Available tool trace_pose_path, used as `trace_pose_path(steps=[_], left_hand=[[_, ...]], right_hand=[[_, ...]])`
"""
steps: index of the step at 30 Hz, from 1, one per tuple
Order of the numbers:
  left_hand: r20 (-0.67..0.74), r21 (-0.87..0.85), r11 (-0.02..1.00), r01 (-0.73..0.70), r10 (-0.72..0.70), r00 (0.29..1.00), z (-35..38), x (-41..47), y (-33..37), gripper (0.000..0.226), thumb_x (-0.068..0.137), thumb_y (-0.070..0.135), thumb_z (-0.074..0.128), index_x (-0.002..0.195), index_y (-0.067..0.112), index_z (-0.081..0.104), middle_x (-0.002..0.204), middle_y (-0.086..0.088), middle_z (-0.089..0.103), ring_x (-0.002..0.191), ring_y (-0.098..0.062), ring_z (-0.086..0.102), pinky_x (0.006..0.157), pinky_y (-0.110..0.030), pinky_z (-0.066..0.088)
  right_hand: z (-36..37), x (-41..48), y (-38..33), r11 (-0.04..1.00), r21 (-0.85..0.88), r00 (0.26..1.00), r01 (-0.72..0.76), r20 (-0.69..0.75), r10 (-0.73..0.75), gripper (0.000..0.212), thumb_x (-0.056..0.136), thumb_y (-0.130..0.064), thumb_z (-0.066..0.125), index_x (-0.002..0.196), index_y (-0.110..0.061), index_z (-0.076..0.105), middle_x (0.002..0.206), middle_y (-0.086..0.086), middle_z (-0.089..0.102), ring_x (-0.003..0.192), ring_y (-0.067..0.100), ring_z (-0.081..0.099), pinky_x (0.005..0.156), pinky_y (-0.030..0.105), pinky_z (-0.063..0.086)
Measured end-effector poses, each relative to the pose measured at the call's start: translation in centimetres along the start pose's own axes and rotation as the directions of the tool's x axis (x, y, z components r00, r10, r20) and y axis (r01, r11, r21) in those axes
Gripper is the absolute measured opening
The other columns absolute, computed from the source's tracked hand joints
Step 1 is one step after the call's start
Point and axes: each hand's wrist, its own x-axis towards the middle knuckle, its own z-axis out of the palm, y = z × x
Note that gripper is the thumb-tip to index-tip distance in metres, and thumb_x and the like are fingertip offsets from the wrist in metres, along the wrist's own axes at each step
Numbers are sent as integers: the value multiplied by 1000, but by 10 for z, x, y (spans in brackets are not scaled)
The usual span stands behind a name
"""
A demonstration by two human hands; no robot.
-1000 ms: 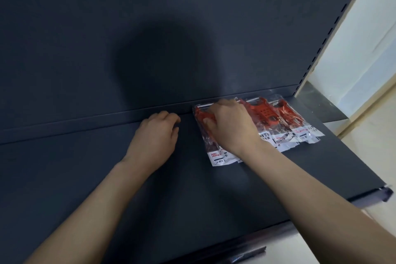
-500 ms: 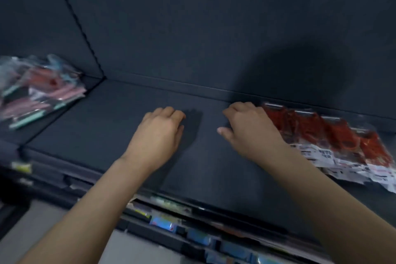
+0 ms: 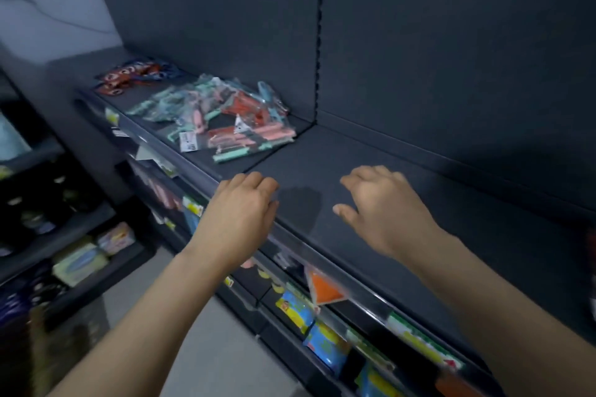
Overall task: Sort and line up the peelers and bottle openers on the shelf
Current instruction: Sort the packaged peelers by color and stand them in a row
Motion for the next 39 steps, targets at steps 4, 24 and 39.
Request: trace_pose_path(steps=[4, 24, 39], left_hand=[[-11, -6, 999, 53, -53, 999, -9, -4, -76, 27, 94, 23, 50, 117, 12, 58, 107, -4, 59, 100, -27, 54, 87, -35, 39], [86, -54, 997, -63, 68, 994, 37, 132, -234, 29, 95, 21, 48, 121, 11, 56, 114, -7, 59, 105, -28, 53, 88, -37, 41], [149, -120, 958, -259, 276, 950, 95, 264, -283, 29, 92, 19, 51, 119, 9, 55, 110, -7, 57, 103, -28, 53, 90, -36, 39]], right_hand=[[13, 52, -62, 999, 32, 999, 35, 22, -35, 41, 95, -41, 47, 125, -15, 52, 127, 3, 52, 117, 23, 44, 97, 34, 31], [61, 245, -100, 994, 29, 992, -105, 68, 103, 37, 93, -37, 50, 122, -13, 54, 123, 6, 55, 115, 25, 48, 99, 37, 35], [90, 338, -70, 922, 40, 918, -385, 122, 378, 35, 92, -39, 51, 114, -12, 56, 119, 6, 56, 110, 25, 48, 90, 36, 37]])
